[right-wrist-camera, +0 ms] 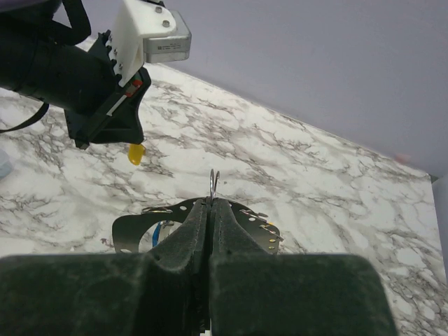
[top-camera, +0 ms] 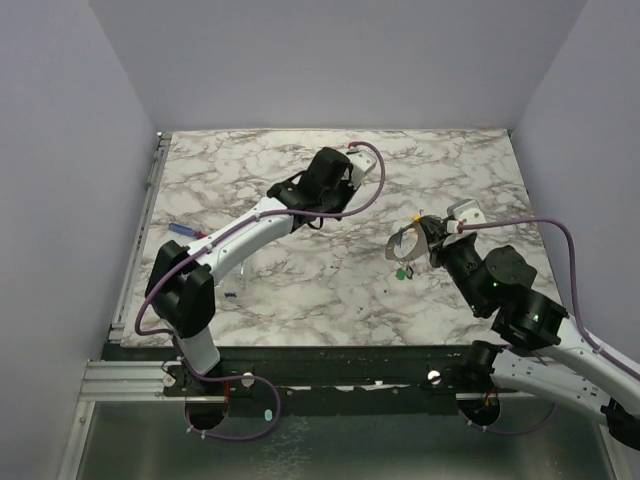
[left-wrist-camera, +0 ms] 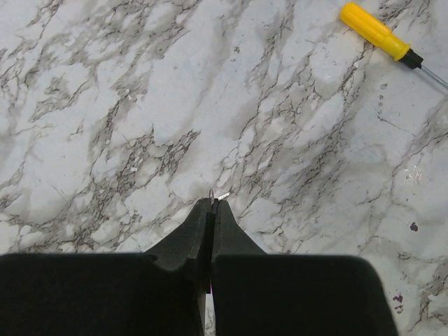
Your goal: Put the keys on the keyring
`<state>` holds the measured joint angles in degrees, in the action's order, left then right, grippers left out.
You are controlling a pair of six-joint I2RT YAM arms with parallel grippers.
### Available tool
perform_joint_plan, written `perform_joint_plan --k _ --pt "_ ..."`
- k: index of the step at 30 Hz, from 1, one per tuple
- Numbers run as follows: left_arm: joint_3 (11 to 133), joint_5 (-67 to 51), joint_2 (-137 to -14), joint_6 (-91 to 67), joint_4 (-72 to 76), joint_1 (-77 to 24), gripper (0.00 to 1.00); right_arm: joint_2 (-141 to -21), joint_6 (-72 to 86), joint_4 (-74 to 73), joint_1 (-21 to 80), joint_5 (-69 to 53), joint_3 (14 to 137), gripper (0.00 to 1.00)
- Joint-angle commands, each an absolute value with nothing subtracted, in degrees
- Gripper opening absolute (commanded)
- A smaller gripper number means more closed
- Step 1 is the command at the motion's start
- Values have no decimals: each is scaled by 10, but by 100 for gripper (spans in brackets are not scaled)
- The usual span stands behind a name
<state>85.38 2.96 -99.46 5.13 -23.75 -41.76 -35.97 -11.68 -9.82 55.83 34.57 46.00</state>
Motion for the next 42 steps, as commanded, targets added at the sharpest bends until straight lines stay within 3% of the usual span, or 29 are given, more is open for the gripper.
perform_joint_plan --k 1,10,16,25,31,42 --pt "846 41 -953 61 -254 -420 0 -370 -130 -45 561 322 464 1" --pt "774 54 -943 -32 -169 -416 0 -408 -117 -37 561 308 474 1" --pt "725 79 -875 -93 -78 -415 0 -427 -118 -33 561 302 486 1" --pt "563 -6 -744 34 111 -421 0 -442 -142 -31 561 300 511 1" --pt "562 10 -708 78 82 -424 0 -434 -163 -17 561 285 501 1" --pt "508 -66 -638 153 122 -424 0 -416 -185 -36 561 211 490 1"
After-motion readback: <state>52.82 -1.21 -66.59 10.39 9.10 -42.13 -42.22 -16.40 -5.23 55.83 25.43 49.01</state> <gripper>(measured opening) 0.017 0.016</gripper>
